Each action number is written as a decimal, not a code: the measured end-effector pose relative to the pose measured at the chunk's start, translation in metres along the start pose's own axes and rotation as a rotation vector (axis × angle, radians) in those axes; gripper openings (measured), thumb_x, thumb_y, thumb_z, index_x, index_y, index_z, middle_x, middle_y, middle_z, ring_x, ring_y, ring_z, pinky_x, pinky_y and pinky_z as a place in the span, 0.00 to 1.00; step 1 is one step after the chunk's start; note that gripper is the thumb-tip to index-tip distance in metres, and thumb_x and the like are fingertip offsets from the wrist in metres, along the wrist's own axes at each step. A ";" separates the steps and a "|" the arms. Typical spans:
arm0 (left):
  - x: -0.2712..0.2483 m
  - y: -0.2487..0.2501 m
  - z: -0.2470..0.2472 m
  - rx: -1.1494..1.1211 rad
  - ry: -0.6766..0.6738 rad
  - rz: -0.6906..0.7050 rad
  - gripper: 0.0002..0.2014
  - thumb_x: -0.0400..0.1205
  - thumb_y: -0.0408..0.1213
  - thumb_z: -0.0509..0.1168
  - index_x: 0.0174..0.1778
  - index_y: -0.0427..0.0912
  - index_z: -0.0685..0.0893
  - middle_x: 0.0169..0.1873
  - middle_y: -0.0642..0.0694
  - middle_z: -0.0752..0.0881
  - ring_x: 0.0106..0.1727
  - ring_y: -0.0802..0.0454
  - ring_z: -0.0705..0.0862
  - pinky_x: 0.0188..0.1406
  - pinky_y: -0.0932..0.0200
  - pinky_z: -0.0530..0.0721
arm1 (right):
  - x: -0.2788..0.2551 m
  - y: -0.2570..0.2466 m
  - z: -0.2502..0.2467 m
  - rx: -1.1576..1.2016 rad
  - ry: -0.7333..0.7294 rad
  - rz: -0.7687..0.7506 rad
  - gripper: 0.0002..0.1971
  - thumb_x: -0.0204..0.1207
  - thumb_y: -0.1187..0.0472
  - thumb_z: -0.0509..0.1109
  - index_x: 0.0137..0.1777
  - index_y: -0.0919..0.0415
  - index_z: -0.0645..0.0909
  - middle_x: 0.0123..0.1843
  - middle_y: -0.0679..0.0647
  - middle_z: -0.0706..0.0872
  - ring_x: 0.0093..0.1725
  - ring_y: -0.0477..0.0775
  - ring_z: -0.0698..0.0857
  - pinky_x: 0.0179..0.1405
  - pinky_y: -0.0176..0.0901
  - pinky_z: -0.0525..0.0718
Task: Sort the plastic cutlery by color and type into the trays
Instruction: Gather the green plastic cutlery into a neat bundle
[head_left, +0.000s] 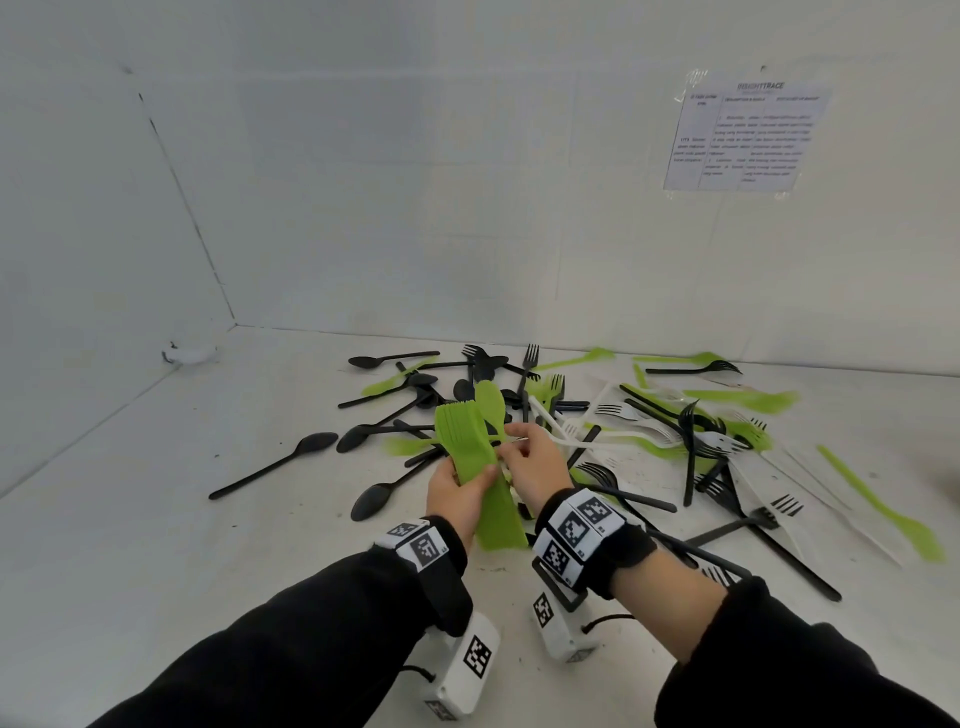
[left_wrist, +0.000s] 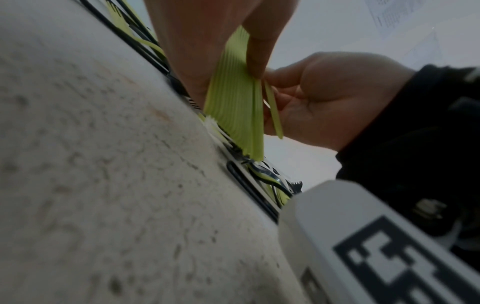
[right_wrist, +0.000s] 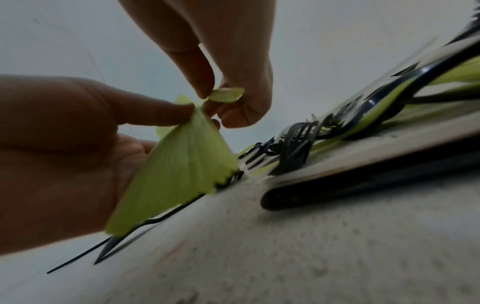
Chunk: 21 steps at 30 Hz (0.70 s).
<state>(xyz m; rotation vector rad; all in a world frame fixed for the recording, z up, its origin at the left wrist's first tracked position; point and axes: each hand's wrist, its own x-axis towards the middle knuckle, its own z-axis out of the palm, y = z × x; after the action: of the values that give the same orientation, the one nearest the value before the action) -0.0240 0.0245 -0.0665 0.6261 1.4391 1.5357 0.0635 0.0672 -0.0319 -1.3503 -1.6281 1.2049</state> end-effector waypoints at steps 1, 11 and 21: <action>0.001 0.001 -0.001 0.002 0.008 0.000 0.13 0.79 0.29 0.68 0.60 0.38 0.82 0.52 0.37 0.87 0.53 0.39 0.86 0.59 0.40 0.83 | 0.000 0.000 0.000 -0.010 0.009 -0.004 0.15 0.82 0.65 0.60 0.67 0.63 0.75 0.51 0.54 0.82 0.53 0.51 0.80 0.59 0.42 0.77; 0.008 0.014 -0.018 -0.043 -0.010 -0.016 0.13 0.80 0.26 0.64 0.62 0.36 0.80 0.52 0.35 0.86 0.53 0.38 0.84 0.59 0.42 0.83 | 0.009 -0.002 0.020 -0.123 -0.098 -0.014 0.13 0.80 0.63 0.64 0.62 0.64 0.83 0.51 0.55 0.87 0.51 0.52 0.82 0.62 0.46 0.79; 0.028 0.046 -0.054 -0.125 -0.022 -0.088 0.09 0.82 0.22 0.59 0.55 0.34 0.79 0.39 0.36 0.84 0.29 0.47 0.86 0.26 0.53 0.87 | 0.049 -0.046 0.046 -0.155 -0.341 0.009 0.13 0.75 0.69 0.63 0.36 0.50 0.79 0.36 0.48 0.83 0.29 0.45 0.80 0.33 0.38 0.83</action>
<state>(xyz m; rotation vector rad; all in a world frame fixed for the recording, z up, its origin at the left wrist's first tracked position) -0.0951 0.0267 -0.0388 0.4968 1.3257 1.5318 -0.0049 0.1037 -0.0066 -1.2969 -1.9894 1.3977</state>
